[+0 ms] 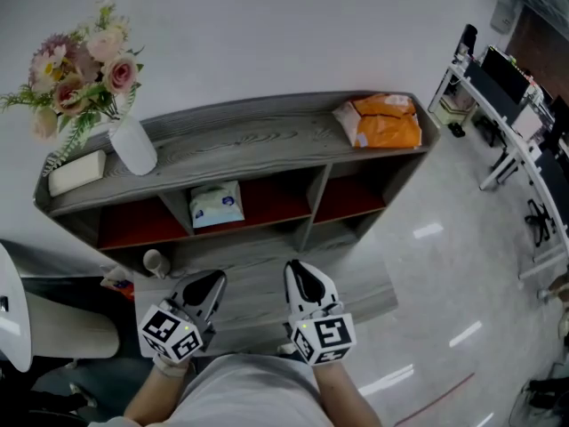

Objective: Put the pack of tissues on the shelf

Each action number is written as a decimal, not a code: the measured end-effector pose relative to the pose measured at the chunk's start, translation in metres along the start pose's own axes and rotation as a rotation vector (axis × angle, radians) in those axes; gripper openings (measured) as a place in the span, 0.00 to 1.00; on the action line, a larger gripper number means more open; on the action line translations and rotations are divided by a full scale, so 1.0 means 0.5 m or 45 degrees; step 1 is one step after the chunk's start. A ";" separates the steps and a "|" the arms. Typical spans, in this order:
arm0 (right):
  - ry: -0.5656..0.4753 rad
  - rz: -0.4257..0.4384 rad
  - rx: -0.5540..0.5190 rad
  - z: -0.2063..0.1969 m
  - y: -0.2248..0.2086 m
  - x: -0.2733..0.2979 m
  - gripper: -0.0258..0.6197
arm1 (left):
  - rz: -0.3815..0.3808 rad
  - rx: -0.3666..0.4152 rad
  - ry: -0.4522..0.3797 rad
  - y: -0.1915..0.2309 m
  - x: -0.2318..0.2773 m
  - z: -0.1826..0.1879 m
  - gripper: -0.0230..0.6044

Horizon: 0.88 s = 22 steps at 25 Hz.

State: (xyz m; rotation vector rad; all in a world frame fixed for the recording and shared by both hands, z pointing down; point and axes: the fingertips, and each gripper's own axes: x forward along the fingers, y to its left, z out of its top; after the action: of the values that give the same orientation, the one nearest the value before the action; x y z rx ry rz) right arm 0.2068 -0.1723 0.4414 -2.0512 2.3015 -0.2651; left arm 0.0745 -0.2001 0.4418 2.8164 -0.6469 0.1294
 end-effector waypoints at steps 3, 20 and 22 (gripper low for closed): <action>0.013 0.006 -0.007 -0.007 0.007 0.000 0.10 | 0.009 0.002 -0.006 0.002 -0.007 -0.001 0.07; 0.016 -0.007 0.016 -0.029 0.023 -0.012 0.10 | 0.012 0.003 0.015 0.005 -0.022 -0.004 0.07; 0.029 -0.004 0.023 -0.034 0.029 -0.015 0.10 | 0.008 0.001 0.018 0.004 -0.023 -0.006 0.07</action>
State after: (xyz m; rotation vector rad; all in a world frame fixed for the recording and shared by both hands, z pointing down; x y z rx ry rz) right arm 0.1910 -0.1617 0.4553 -2.0539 2.3004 -0.3100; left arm 0.0632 -0.1960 0.4437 2.8122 -0.6524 0.1504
